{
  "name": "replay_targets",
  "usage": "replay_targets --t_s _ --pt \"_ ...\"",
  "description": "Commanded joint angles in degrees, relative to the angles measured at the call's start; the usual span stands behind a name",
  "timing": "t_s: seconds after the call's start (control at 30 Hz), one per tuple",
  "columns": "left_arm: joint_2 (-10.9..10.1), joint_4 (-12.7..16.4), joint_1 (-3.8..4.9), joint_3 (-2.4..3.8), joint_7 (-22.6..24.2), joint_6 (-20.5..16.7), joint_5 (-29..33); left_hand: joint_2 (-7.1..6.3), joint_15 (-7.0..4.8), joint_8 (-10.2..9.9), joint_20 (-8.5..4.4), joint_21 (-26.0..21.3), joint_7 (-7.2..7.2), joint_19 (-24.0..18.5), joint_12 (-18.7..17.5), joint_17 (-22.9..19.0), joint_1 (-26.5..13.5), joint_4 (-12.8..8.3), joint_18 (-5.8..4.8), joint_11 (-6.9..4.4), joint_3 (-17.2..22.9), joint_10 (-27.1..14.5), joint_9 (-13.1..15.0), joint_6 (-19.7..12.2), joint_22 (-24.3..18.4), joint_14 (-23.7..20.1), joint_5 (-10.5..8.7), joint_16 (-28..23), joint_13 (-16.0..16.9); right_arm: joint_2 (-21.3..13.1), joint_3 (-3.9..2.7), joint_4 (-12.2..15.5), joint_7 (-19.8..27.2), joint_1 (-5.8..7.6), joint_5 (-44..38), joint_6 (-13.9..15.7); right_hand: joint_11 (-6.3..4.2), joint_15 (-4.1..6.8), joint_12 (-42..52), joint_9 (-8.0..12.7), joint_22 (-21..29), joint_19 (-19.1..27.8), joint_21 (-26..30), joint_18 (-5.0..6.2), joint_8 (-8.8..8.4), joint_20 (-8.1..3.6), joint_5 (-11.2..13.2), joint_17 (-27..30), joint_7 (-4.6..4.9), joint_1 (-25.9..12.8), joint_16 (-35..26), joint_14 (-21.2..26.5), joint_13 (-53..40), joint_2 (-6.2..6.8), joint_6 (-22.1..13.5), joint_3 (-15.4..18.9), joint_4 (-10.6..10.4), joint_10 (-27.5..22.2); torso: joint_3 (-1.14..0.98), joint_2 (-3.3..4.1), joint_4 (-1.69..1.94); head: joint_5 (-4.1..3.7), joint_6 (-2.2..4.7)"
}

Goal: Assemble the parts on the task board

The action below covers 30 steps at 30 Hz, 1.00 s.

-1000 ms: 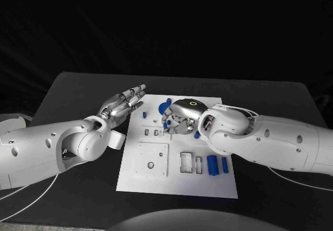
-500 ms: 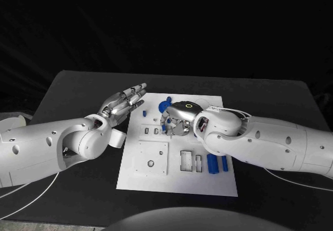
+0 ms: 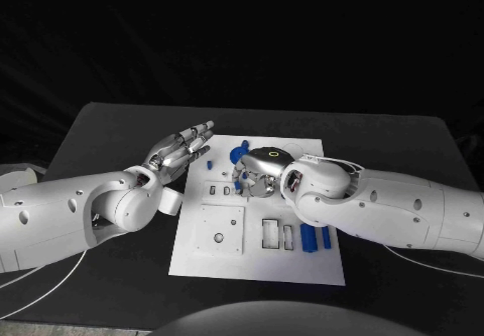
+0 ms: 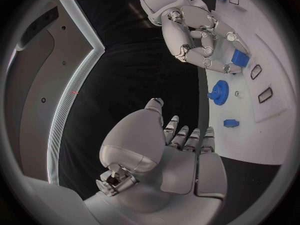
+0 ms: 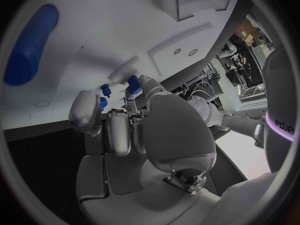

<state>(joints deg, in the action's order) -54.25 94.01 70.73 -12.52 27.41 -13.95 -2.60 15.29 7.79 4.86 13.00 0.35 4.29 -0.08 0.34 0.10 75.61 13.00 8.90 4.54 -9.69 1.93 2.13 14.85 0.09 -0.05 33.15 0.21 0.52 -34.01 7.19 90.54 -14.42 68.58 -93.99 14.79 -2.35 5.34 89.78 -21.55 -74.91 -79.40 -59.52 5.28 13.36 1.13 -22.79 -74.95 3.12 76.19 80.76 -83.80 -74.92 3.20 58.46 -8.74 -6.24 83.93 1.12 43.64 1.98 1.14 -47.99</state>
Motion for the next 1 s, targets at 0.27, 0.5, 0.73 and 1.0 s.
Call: replay_targets --t_s 0.27,0.5,0.73,1.0 --pt "0.3 -0.2 0.0 0.02 0.1 1.8 -0.1 0.1 0.3 0.2 0.49 -0.4 0.29 0.1 0.2 -0.1 0.7 -0.3 0.6 0.23 0.1 0.0 0.0 -0.1 -0.1 0.0 0.26 -0.2 0.1 -0.1 0.04 -0.4 0.1 -0.14 -0.7 -0.4 0.75 -0.41 0.2 -2.4 -5.4 0.3 1.3 0.73 -2.16 0.35 0.9 -6.8 0.42 -0.6 -0.6 -3.8 -15.1 0.35 -3.0 -0.1 0.2 6.1 0.01 -0.01 0.02 -0.14 -0.07" --pt "0.4 -0.3 -0.01 0.02 0.0 2.0 -0.1 0.12 0.31 0.2 0.51 -0.4 0.31 0.1 0.2 -0.1 0.7 -0.3 0.6 0.25 0.1 0.0 0.0 -0.1 -0.1 0.0 0.27 -0.2 0.1 0.0 0.04 -0.6 0.1 -0.15 -0.7 -0.9 1.22 -0.83 0.2 -0.7 -5.2 0.5 2.6 0.88 -5.97 0.76 3.6 -6.3 0.95 -1.7 -1.2 -3.6 -15.1 0.95 -8.0 -0.3 0.1 6.1 0.04 0.02 0.03 -0.19 -0.07" --pt "0.5 -0.4 -0.02 0.02 -0.2 2.1 -0.1 0.12 0.31 0.2 0.51 -0.4 0.31 0.1 0.2 -0.1 0.7 -0.3 0.6 0.25 0.1 0.0 0.0 -0.1 -0.1 0.0 0.27 -0.2 0.1 0.1 0.04 -0.6 0.1 -0.15 -0.7 -1.4 1.3 -0.92 0.2 0.3 -5.3 0.4 2.9 0.91 -7.19 0.87 6.1 -6.2 1.03 -2.1 -1.3 -3.6 -15.1 1.27 -9.3 -0.1 0.1 6.1 0.05 0.03 0.02 -0.2 -0.19" --pt "0.5 -0.5 -0.02 0.02 -0.2 2.2 -0.1 0.12 0.31 0.2 0.51 -0.4 0.31 0.1 0.2 -0.1 0.7 -0.3 0.6 0.25 0.1 0.0 0.0 -0.1 -0.1 0.0 0.27 -0.2 0.1 0.0 0.04 -0.5 0.3 -0.17 -0.7 -1.2 1.3 -0.92 0.2 1.2 -5.4 0.3 3.2 0.93 -8.32 0.91 8.7 -6.1 1.0 -2.7 -1.4 -3.6 -15.1 1.44 -10.7 0.4 0.0 6.1 0.03 0.04 -0.01 -0.12 -0.3"
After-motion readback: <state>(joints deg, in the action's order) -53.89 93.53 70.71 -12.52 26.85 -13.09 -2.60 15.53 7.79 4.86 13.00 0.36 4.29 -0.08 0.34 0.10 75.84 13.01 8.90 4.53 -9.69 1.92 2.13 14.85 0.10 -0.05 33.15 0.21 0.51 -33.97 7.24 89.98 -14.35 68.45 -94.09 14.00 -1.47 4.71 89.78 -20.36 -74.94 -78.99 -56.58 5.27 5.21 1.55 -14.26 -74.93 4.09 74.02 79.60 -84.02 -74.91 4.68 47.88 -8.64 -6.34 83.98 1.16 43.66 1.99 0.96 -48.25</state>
